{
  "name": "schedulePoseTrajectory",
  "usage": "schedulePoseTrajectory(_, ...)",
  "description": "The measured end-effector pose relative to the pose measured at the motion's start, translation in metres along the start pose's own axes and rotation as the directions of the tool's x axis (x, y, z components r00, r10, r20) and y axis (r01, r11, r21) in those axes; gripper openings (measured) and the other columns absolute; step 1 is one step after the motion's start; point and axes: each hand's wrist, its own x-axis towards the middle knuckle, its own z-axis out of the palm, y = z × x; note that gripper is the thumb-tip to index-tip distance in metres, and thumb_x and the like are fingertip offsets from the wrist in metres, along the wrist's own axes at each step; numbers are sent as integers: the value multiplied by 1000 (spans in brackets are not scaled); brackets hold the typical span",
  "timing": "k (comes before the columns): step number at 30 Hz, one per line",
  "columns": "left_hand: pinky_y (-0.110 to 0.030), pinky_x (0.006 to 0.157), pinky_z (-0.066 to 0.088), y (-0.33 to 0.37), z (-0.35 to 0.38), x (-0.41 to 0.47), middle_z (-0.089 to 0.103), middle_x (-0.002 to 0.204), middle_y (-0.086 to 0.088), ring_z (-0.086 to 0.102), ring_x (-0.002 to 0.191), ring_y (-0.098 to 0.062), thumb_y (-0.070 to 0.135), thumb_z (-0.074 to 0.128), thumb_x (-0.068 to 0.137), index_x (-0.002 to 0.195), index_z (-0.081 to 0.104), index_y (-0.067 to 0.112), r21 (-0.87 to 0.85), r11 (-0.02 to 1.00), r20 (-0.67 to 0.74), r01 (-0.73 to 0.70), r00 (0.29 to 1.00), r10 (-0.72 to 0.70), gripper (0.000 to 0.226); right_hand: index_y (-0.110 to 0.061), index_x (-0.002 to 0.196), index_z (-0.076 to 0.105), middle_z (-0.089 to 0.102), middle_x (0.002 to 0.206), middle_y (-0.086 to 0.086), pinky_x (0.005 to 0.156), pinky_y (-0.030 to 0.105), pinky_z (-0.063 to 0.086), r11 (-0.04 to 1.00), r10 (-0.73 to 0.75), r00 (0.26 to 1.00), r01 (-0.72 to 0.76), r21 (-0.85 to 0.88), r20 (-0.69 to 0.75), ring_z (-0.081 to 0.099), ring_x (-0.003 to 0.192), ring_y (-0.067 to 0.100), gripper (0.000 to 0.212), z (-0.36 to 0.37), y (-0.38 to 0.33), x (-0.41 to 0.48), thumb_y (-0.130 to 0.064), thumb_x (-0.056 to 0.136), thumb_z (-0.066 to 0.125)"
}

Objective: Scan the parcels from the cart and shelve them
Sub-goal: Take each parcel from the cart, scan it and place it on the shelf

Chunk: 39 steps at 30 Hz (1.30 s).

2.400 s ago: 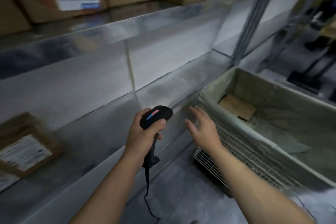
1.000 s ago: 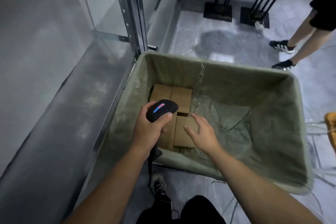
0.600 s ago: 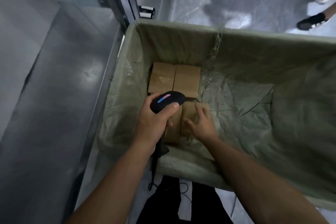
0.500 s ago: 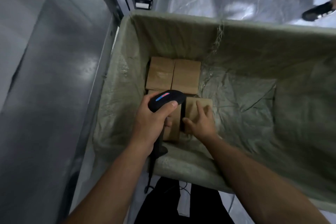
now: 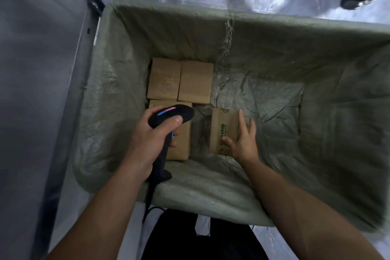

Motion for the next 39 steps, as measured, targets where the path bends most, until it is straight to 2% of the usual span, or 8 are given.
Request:
schedulePoseTrajectory(5,-21,54,53,4,9,-3,72,108,-15,66,71,-15,17,74,90,124,61,23,2,1000,4,-8,1000,8,37,-46,156,21,-11,167,12,122,40,18,980,-46,999,46,-195,3,9,152,40,85,-10,4,-3,-13,93,69)
schedulePoseTrajectory(11,-20,52,52,2,10,-6,72,105,-15,66,69,-14,17,74,90,121,63,24,-15,999,-22,-32,999,31,34,-43,158,0,-10,167,8,116,60,28,949,108,990,-131,-288,-96,6,151,37,104,-13,2,-7,-57,84,71)
schedulePoseTrajectory(15,-20,53,51,1,7,-8,72,101,-15,65,67,-14,20,75,89,123,62,25,-12,999,-37,-50,998,49,37,-45,157,-3,9,159,15,111,60,33,942,207,963,-243,-232,-171,22,141,41,107,-14,-1,-5,-44,85,76)
schedulePoseTrajectory(20,-20,54,52,4,12,-18,72,107,-15,66,71,-14,20,76,88,124,60,27,2,996,-52,-90,995,90,40,-46,157,0,26,146,19,113,52,33,959,255,961,-266,-99,-110,30,135,42,106,-34,-2,-1,-29,87,78)
schedulePoseTrajectory(23,-20,57,54,5,18,-31,71,109,-11,68,73,-12,18,76,88,121,59,31,4,991,-64,-136,989,136,39,-47,157,-4,29,146,17,115,54,35,983,184,981,-186,-13,-61,36,136,40,112,-48,-6,-5,-29,85,79)
schedulePoseTrajectory(30,-26,61,56,2,25,-77,71,109,-9,66,76,-14,13,77,88,117,60,32,-60,968,-209,-244,951,227,39,-44,159,3,37,148,13,115,38,35,984,-146,989,146,100,-6,44,136,28,110,-77,-42,-26,-33,82,81)
schedulePoseTrajectory(36,-26,56,54,2,31,-134,72,99,-5,64,68,-13,23,84,70,112,61,32,-111,928,-321,-356,897,306,49,-56,153,7,38,153,-2,116,41,36,895,-420,907,408,180,35,44,138,15,112,-90,-89,-53,-59,66,77)
schedulePoseTrajectory(39,-24,54,53,-8,28,-158,71,98,-5,63,66,-11,21,85,71,118,61,27,-122,913,-340,-389,881,330,54,-47,157,10,35,156,-4,118,36,31,827,-536,844,518,218,31,38,141,11,110,-95,-112,-65,-48,73,80)
